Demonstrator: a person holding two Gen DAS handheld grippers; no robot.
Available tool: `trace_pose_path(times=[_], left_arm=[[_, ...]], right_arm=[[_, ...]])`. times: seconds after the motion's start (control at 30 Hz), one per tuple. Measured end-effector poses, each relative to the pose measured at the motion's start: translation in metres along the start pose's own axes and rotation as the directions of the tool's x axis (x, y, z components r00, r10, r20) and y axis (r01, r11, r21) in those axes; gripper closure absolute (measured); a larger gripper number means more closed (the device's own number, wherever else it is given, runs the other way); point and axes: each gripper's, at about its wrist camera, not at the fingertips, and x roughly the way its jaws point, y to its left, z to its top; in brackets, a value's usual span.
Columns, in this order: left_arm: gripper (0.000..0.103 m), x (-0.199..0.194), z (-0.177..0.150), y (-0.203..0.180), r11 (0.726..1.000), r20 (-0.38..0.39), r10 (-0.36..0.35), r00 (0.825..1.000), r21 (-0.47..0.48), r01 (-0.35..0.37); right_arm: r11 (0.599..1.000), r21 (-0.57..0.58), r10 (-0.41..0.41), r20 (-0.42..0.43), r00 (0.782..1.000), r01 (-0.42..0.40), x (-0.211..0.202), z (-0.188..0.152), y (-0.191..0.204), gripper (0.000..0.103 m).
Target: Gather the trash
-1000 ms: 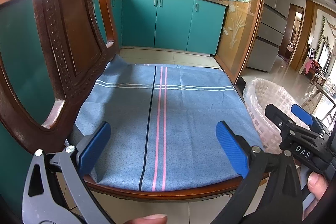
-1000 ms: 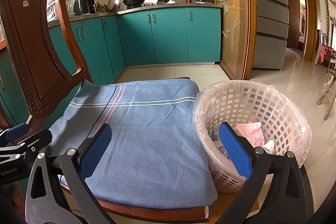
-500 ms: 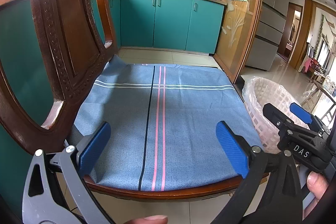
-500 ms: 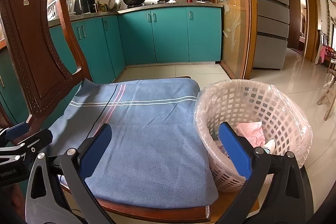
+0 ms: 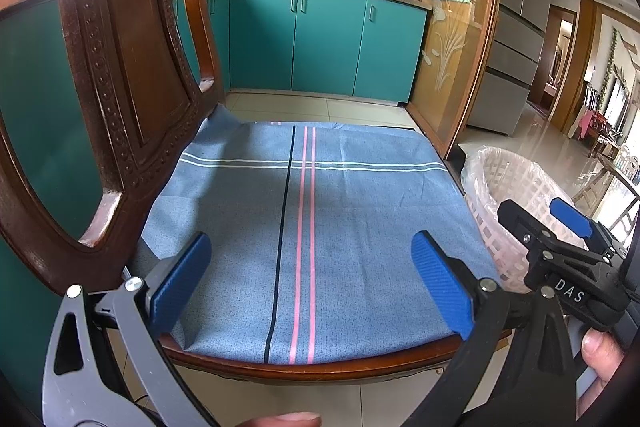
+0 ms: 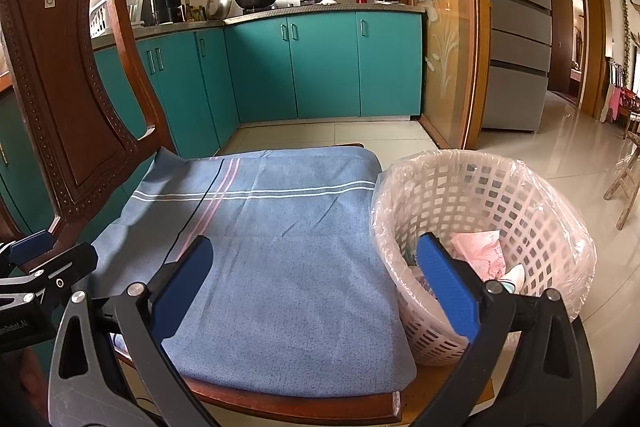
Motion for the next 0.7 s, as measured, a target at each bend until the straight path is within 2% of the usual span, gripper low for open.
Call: trace_pose_path(times=[0.23,0.37,0.7], left_arm=[[0.003,-0.001,-0.001,-0.001,1.0,0.009,-0.004,1.0,0.009,0.004],[0.003,-0.001,-0.003,-0.002,0.999,0.015,0.032,0.999,0.019,-0.033],[0.003,0.001,-0.001,0.008,0.999,-0.002,0.031,1.0,-0.024,-0.031]], right_arm=[[1.0,-0.002,0.0,-0.005,1.0,0.0,0.0,0.0,0.001,0.004],[1.0,-0.008,0.0,-0.005,1.0,0.0,0.0,0.0,0.002,0.004],[0.999,-0.031,-0.008,-0.017,1.0,0.007,0.002,-0.004,0.008,0.004]])
